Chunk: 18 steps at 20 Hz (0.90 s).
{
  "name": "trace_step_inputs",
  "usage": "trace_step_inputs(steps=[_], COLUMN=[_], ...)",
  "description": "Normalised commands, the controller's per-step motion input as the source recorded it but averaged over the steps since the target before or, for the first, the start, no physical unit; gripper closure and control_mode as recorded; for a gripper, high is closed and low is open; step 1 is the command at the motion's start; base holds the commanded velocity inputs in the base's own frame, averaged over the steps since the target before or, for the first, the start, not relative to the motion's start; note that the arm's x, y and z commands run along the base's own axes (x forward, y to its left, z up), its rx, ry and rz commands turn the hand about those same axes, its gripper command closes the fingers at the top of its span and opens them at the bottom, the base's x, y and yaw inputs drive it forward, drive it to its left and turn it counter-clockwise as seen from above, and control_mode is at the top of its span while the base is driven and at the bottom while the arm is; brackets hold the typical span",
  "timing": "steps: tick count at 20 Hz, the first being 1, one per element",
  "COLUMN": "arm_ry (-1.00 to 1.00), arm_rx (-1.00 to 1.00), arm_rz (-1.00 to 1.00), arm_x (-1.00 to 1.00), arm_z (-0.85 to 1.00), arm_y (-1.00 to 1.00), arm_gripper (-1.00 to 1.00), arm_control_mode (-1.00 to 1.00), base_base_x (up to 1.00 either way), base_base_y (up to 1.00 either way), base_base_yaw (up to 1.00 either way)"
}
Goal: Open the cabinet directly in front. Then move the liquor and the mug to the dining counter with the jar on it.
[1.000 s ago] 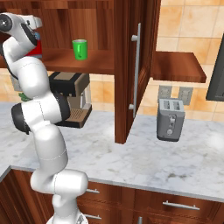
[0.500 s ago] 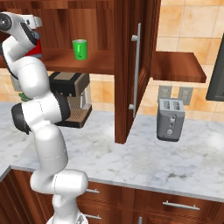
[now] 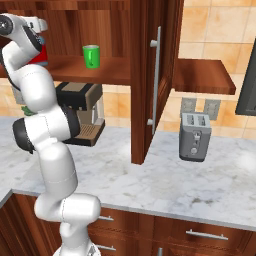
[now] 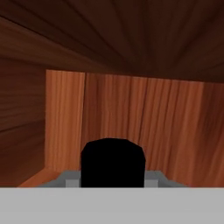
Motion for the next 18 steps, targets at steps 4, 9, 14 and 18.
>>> trace_step_inputs(steps=[4, 9, 14, 18], arm_ry=[0.0, -0.01, -0.08, -0.17], arm_rx=[0.0, 0.0, 0.0, 0.0], arm_rz=[-0.01, -0.06, -0.13, -0.16], arm_x=[-0.06, -0.38, -0.83, -0.97], arm_z=[0.0, -0.02, -0.22, -0.19], arm_y=[0.01, 0.0, 0.0, -0.01], arm_gripper=[1.0, 1.0, 1.0, 1.0], arm_control_mode=[-1.0, -1.0, -1.0, -1.0], base_base_x=[0.0, 0.0, 0.0, 0.0], base_base_y=[0.0, 0.0, 0.0, 0.0], base_base_yaw=[0.0, 0.0, 0.0, 0.0])
